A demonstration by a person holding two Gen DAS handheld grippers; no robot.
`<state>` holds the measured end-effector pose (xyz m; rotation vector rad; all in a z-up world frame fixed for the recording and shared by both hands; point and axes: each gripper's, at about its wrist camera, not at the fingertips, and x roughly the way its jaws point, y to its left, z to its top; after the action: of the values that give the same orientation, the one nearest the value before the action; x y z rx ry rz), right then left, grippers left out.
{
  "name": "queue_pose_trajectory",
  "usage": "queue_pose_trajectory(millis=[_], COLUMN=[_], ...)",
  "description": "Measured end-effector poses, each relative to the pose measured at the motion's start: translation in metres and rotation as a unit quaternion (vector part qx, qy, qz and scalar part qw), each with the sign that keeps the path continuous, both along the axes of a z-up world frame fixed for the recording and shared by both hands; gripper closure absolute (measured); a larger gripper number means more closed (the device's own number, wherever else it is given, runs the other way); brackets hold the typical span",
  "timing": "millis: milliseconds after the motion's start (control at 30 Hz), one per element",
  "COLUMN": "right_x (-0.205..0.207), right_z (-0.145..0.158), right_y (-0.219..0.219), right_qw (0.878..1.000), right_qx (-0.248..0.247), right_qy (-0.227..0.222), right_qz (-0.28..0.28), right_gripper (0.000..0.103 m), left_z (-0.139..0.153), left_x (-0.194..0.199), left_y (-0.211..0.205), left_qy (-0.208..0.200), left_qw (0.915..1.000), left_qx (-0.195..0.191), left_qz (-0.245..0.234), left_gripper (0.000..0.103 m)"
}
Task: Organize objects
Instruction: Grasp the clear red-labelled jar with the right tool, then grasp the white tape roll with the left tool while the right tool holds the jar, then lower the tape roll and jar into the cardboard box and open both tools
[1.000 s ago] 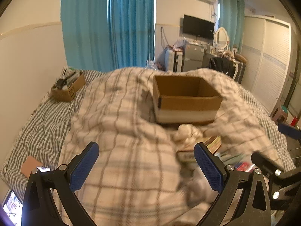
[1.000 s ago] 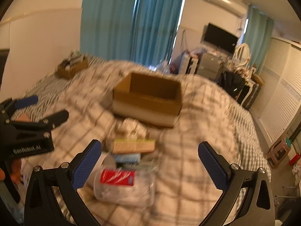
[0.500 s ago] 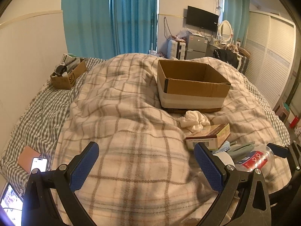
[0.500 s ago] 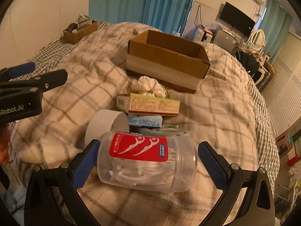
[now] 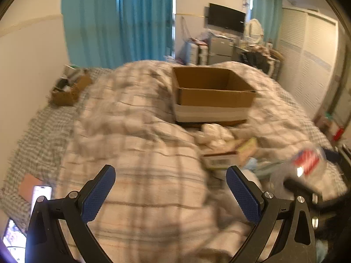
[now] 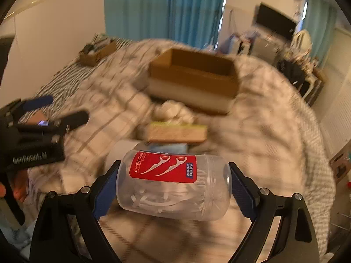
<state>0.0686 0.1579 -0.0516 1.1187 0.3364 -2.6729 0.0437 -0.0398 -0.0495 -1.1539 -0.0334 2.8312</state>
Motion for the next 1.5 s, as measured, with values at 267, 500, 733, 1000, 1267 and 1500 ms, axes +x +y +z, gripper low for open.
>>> queue_pose_trajectory(millis=[267,500,733,1000,1267,1500], right_x=[-0.002,-0.003,-0.002,-0.011,-0.026,-0.038], right_z=[0.027,0.019,0.025,0.040,0.050,0.036], right_y=[0.042,0.048,0.053,0.053,0.056,0.059], right_qw=[0.997,0.998,0.997,0.997,0.996,0.997], right_qx=[0.000,-0.013,-0.015,-0.020,-0.030,-0.033], right_qy=[0.041,0.027,0.039,0.059,0.070,0.052], right_qz=[-0.061,-0.055,-0.057,-0.051,-0.044,-0.046], right_gripper=[0.012,0.012,0.012,0.012,0.012,0.012], left_z=[-0.010,-0.047,-0.030,0.029,0.055,0.010], left_x=[0.001,-0.009,-0.010,-0.022,-0.058,-0.084], left_y=[0.053,0.087,0.083,0.072,0.092,0.117], left_qy=[-0.022,-0.079,-0.060,-0.015,-0.001,-0.040], left_qw=[0.9977,0.9911,0.9901,0.9900,0.9851,0.9775], left_qx=[-0.010,-0.026,-0.008,0.013,-0.002,-0.121], left_qz=[-0.063,-0.104,-0.127,-0.139,-0.172,-0.168], left_gripper=[0.006,0.052,0.065,0.076,0.077,0.077])
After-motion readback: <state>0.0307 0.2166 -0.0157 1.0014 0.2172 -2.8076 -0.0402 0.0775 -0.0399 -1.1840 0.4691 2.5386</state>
